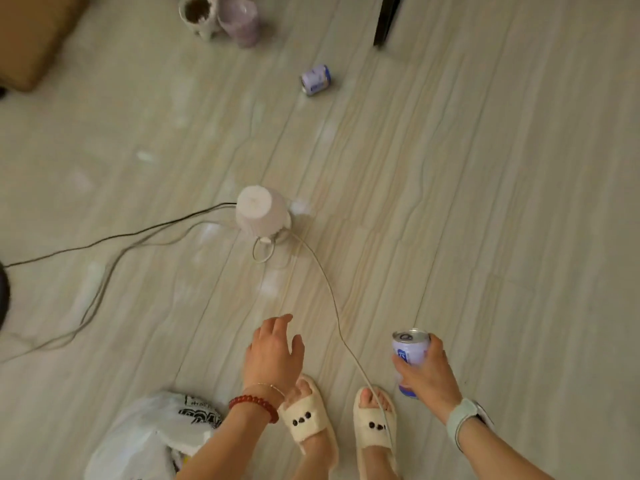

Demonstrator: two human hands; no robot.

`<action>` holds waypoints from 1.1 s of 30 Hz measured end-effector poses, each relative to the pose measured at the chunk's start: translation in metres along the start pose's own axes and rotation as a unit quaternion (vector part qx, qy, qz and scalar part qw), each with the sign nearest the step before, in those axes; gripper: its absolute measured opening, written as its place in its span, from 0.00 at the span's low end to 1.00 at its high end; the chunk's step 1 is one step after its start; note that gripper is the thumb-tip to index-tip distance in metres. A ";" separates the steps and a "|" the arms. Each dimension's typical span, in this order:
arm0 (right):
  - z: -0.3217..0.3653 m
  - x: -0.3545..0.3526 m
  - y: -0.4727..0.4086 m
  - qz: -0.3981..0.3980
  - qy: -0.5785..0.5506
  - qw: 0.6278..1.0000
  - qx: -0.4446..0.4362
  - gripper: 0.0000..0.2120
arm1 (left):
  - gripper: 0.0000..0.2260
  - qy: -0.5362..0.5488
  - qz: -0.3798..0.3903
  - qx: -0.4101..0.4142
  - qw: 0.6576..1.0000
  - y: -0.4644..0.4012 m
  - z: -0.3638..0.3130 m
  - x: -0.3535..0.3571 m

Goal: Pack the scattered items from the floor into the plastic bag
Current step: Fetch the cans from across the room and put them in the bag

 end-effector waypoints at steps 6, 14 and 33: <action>0.166 -0.079 0.071 -0.041 -0.145 0.986 -0.066 0.24 | 0.19 0.036 -0.106 0.059 0.992 0.055 -0.056 -0.184; 0.345 -0.180 0.118 -0.069 -0.192 0.957 -0.207 0.27 | 0.18 0.109 -0.141 0.099 0.979 0.098 -0.129 -0.310; 0.544 -0.275 -0.104 0.028 -0.101 0.974 -0.199 0.26 | 0.17 0.201 -0.126 0.014 0.971 -0.093 -0.309 -0.405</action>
Point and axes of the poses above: each hand's wrist, its own y-axis away from the middle knuckle, its own x-axis out of the palm, z = x × y, the point moved 7 cm from there along -y, towards the middle knuckle, and after that the axes turned 9 degrees about -x, right-handed, at the moved point
